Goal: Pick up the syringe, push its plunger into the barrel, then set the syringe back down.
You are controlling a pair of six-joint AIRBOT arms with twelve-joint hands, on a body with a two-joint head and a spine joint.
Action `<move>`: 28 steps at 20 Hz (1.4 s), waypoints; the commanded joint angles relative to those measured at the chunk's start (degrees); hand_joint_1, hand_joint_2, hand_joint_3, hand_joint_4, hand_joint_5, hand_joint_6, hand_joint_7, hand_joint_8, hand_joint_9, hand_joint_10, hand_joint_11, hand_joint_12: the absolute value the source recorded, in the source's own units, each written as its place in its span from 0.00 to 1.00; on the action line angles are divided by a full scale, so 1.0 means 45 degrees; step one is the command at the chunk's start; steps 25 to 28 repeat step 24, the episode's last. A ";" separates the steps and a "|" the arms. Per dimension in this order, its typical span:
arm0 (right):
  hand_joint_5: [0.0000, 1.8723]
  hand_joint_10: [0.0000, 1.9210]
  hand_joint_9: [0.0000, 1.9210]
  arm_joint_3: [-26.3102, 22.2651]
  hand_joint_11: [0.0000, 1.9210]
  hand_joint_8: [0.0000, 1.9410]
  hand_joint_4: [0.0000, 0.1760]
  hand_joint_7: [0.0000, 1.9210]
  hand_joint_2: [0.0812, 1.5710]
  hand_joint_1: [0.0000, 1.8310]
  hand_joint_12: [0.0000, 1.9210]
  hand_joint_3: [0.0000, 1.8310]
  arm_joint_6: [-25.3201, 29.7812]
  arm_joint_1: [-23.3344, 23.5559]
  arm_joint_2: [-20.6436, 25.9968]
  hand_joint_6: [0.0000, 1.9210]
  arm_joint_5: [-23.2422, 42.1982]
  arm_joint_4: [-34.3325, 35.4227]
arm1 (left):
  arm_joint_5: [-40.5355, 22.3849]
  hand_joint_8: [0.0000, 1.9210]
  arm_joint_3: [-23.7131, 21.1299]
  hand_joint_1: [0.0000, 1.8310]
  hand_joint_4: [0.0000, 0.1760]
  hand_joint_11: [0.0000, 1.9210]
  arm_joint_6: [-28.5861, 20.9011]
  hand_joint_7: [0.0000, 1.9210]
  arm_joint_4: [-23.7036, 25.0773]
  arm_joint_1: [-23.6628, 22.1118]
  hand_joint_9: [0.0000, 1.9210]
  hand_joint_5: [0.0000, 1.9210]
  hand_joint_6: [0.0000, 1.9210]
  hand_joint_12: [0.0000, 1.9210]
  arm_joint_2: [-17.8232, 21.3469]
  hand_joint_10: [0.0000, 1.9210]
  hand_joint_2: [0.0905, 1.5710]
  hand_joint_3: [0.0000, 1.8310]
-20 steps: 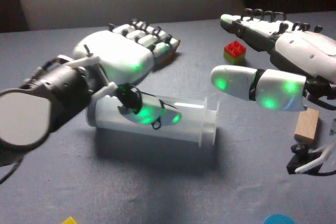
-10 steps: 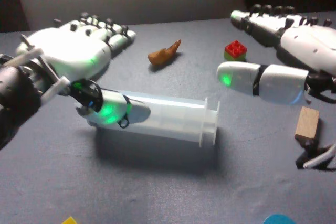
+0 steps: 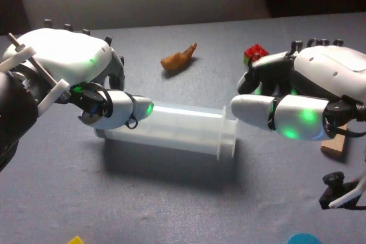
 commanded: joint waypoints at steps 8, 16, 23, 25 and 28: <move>0.65 1.00 0.75 -0.0179 0.85 1.00 0.00 0.66 0.85 0.08 1.00 0.01 -0.0573 0.0171 0.0071 1.00 0.1266 -0.0491 | 0.1101 1.00 0.0082 0.22 0.00 0.72 -0.0653 0.66 0.0768 0.0545 0.69 0.64 1.00 1.00 -0.0386 1.00 0.85 0.00; 0.62 1.00 0.76 -0.0203 0.84 1.00 0.00 0.68 0.93 0.16 1.00 0.00 -0.0576 -0.0054 -0.0012 1.00 0.1757 -0.1038 | 0.1174 1.00 0.0208 0.22 0.00 0.82 -0.0664 0.74 0.0922 0.0263 0.77 0.70 1.00 1.00 -0.0507 1.00 0.91 0.00; 0.62 1.00 0.75 -0.0203 0.84 1.00 0.00 0.68 0.94 0.12 1.00 0.00 -0.0631 -0.0033 -0.0008 1.00 0.1736 -0.1048 | 0.1174 1.00 0.0190 0.23 0.00 0.77 -0.0667 0.72 0.0869 0.0143 0.75 0.66 1.00 1.00 -0.0507 1.00 0.91 0.00; 0.62 1.00 0.75 -0.0203 0.83 1.00 0.00 0.67 0.94 0.12 1.00 0.00 -0.0634 -0.0053 -0.0008 1.00 0.1742 -0.1050 | 0.1174 1.00 0.0190 0.23 0.00 0.77 -0.0667 0.72 0.0869 0.0139 0.74 0.66 1.00 1.00 -0.0503 1.00 0.91 0.00; 0.62 1.00 0.75 -0.0203 0.83 1.00 0.00 0.67 0.94 0.12 1.00 0.00 -0.0634 -0.0053 -0.0008 1.00 0.1742 -0.1050 | 0.1174 1.00 0.0190 0.23 0.00 0.77 -0.0667 0.72 0.0869 0.0139 0.74 0.66 1.00 1.00 -0.0503 1.00 0.91 0.00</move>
